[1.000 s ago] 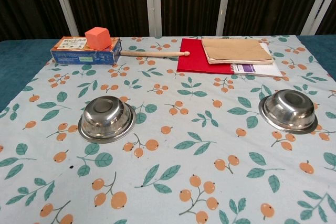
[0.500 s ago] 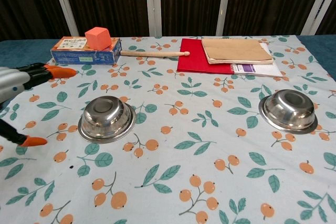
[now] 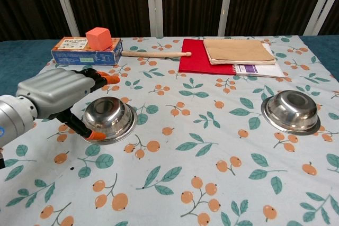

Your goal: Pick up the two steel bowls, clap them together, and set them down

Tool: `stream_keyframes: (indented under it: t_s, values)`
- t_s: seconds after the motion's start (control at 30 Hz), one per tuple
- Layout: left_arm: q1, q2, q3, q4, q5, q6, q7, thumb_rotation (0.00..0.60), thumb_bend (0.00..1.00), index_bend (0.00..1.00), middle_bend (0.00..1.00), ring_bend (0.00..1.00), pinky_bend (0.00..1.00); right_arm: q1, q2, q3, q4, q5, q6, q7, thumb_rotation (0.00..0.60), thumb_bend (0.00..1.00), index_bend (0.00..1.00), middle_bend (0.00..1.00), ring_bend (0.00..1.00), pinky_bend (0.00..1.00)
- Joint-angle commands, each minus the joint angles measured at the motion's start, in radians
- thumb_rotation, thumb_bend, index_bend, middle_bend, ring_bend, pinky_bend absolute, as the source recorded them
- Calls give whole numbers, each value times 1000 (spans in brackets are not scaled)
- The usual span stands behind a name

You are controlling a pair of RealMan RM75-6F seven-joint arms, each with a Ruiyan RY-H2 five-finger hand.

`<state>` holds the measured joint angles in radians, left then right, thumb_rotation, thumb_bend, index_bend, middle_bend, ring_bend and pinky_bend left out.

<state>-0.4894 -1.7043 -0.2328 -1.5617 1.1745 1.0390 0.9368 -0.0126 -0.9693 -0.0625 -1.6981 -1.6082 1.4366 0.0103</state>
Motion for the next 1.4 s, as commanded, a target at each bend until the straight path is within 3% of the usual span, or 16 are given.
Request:
stream_keyframes:
  t_s: [0.03,0.27,0.43,0.67,0.73,0.8,0.9,1.23,1.4]
  values:
    - [-47,-47,-26,44,-112,-23,75,370,173,0,37,0,152,-3,6,3,4,6,8,14,600,459,0,0,0,0]
    - [-90,-70,-20,57,-210,-12,144,370,173,0,49,0,186,-3,10,5,6,8,14,27,600,459,0,0,0,0]
    - [-121,-79,-16,65,-252,-3,161,385,180,7,129,39,286,-4,10,4,7,9,15,26,600,459,0,0,0,0]
    - [-143,-82,11,61,-251,25,158,400,191,158,255,152,416,-2,8,5,6,17,10,20,600,459,0,0,0,0]
    - [-148,-83,17,62,-253,29,155,443,203,201,304,207,470,-3,8,4,6,18,10,18,600,459,0,0,0,0]
    - [-155,-83,22,67,-255,30,148,543,222,265,379,284,519,-3,8,4,4,18,10,16,600,459,0,0,0,0]
    - [-163,-86,27,77,-259,31,141,600,243,331,457,363,584,-3,8,4,3,18,11,15,600,458,0,0,0,0]
    - [-162,-73,45,88,-171,65,11,600,276,432,548,444,672,0,4,3,3,26,1,3,600,459,0,0,0,0]
    - [-140,-40,54,74,-83,82,-151,600,278,431,550,444,673,1,1,3,1,28,-1,-7,600,459,0,0,0,0]
